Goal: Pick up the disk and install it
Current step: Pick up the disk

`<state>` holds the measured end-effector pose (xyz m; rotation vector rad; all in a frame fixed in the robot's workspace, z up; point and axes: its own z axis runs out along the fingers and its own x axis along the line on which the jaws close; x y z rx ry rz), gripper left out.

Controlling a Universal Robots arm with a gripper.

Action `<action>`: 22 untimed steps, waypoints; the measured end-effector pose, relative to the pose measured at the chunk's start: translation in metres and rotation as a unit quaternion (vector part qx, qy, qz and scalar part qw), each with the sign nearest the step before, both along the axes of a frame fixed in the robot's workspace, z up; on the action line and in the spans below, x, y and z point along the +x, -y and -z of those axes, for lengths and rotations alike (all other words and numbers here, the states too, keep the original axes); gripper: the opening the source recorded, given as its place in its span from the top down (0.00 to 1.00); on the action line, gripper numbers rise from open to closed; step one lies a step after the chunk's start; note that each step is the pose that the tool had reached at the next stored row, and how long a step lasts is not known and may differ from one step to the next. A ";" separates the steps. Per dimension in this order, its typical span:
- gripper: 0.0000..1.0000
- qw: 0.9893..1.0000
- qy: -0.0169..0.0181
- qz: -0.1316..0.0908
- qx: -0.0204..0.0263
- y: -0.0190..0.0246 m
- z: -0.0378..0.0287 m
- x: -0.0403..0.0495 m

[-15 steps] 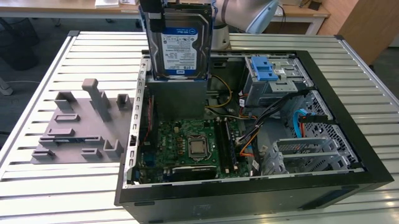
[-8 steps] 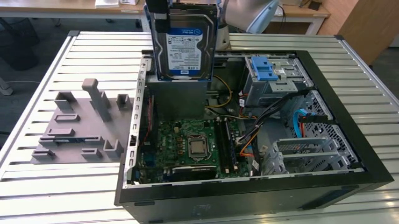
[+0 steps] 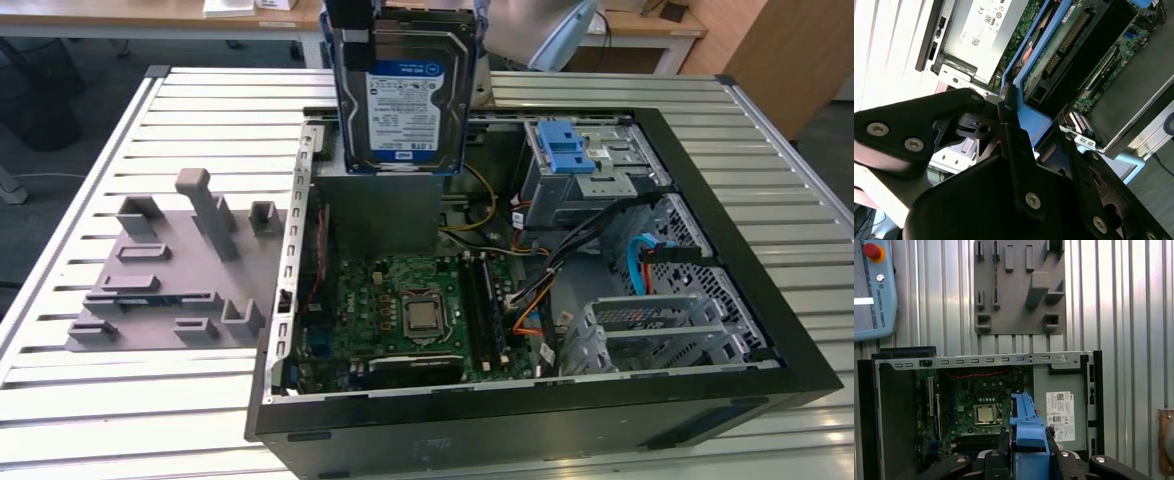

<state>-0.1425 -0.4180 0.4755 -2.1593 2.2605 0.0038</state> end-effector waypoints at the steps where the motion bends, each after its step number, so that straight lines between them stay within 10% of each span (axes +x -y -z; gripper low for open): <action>1: 0.64 1.000 0.000 0.000 0.000 0.0001 0.0000 0.0010; 4: 0.64 1.000 0.000 0.000 0.000 0.0009 0.0000 0.0094; 5: 0.64 1.000 0.000 0.000 0.000 0.0036 0.0000 0.0286; 22: 0.64 1.000 0.000 0.001 0.000 0.0048 0.0000 0.0350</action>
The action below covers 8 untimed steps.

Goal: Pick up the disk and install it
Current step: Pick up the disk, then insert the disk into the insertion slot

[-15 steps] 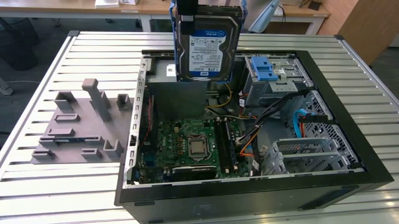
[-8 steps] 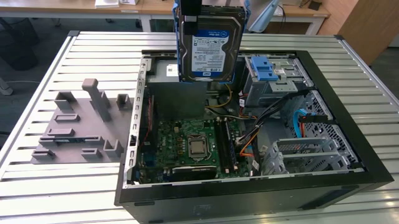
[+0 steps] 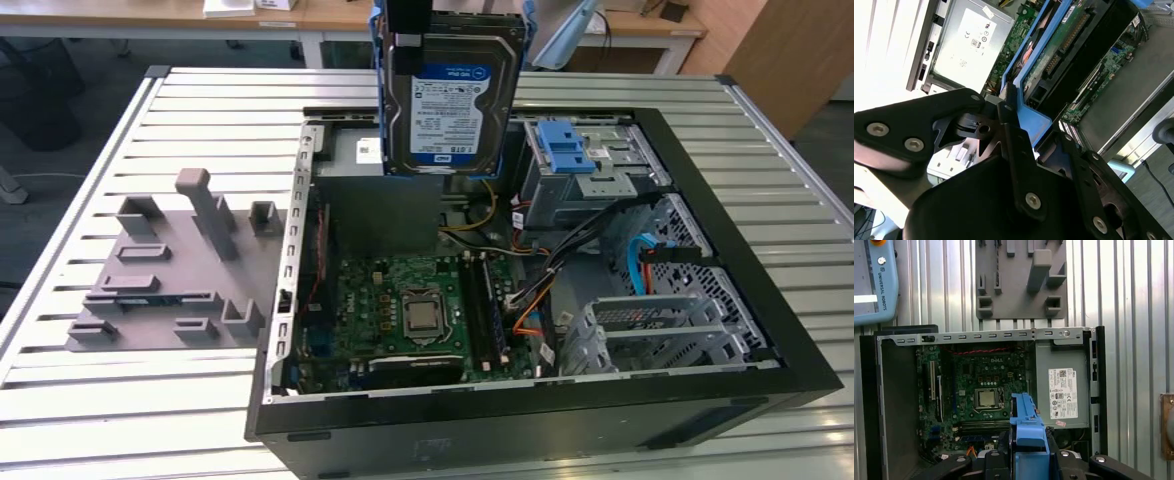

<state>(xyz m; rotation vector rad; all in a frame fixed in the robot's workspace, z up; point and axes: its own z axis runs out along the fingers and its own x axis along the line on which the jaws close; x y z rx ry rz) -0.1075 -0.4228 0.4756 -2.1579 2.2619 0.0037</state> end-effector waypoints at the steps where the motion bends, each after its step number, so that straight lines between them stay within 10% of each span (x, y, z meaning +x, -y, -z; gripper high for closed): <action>1: 0.64 1.000 0.000 0.000 0.000 0.0000 0.0000 0.0001; 8: 0.64 1.000 0.000 0.000 0.000 0.0000 0.0000 0.0009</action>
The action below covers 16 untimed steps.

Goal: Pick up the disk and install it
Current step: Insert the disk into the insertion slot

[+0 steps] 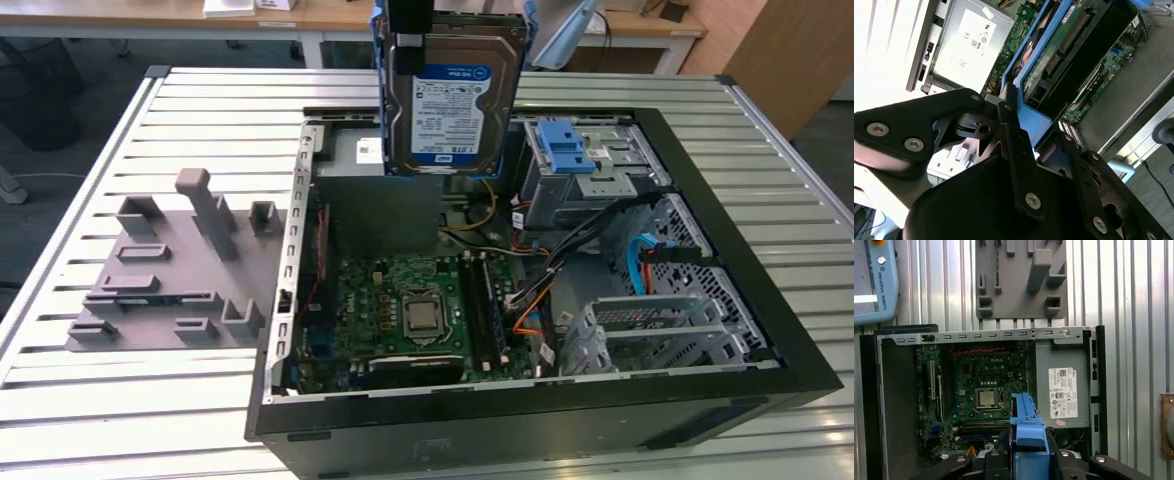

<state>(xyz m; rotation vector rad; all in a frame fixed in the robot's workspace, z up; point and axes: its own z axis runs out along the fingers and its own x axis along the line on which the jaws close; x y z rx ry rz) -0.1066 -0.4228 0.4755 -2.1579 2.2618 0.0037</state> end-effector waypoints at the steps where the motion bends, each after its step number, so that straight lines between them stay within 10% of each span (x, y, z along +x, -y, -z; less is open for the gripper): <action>1: 0.64 1.000 0.000 0.000 0.000 0.0000 0.0000 0.0000; 16: 0.64 1.000 0.000 0.000 0.000 0.0000 0.0000 0.0114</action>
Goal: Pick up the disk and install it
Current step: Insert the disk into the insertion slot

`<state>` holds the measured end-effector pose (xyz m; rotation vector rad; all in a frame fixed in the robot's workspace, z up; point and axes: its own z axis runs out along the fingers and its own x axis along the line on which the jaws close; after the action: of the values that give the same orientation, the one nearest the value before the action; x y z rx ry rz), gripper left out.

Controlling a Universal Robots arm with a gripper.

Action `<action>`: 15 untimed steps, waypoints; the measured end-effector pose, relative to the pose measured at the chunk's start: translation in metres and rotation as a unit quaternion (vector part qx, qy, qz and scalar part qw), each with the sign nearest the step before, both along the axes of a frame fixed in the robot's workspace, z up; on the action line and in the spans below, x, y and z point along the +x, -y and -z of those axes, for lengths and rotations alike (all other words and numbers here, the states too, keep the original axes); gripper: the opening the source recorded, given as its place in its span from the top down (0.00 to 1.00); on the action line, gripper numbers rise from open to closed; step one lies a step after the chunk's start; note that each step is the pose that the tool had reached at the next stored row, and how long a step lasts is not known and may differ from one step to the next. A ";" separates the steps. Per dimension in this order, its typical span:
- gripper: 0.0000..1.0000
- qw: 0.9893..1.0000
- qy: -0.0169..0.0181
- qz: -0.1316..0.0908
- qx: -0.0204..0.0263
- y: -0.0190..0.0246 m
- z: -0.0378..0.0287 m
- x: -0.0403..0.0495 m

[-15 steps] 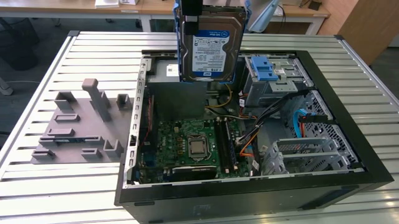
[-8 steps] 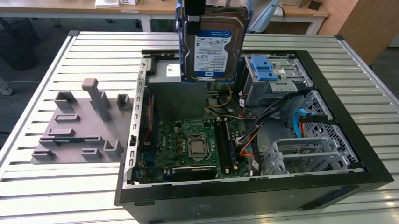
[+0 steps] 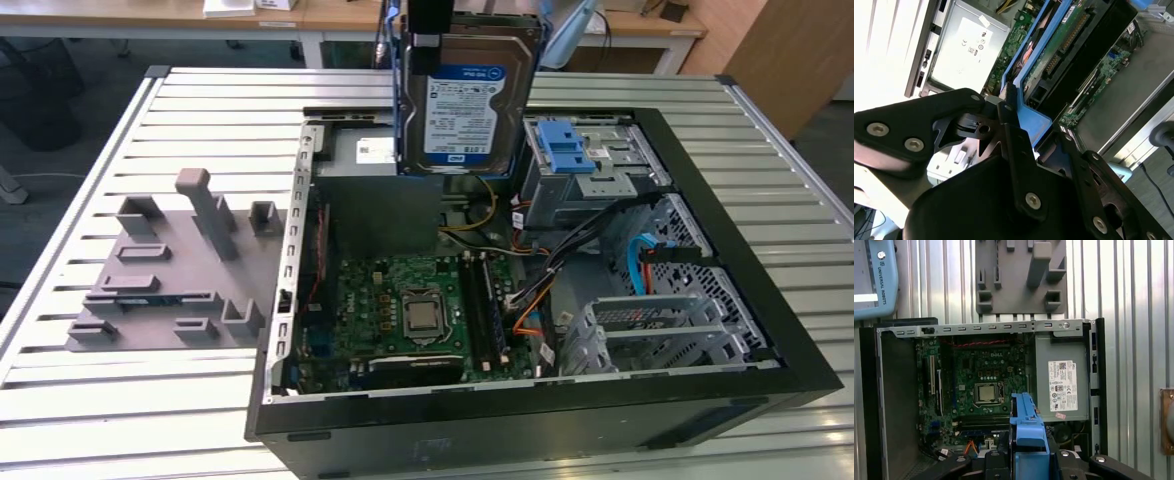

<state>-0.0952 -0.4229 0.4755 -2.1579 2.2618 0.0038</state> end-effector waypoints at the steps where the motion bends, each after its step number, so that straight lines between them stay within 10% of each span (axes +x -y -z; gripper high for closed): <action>1: 0.64 1.000 0.000 0.000 0.000 0.0000 0.0000 0.0010; 15: 0.64 1.000 0.000 0.000 0.000 0.0000 0.0000 0.0113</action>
<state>-0.0839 -0.4228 0.4755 -2.1579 2.2618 0.0038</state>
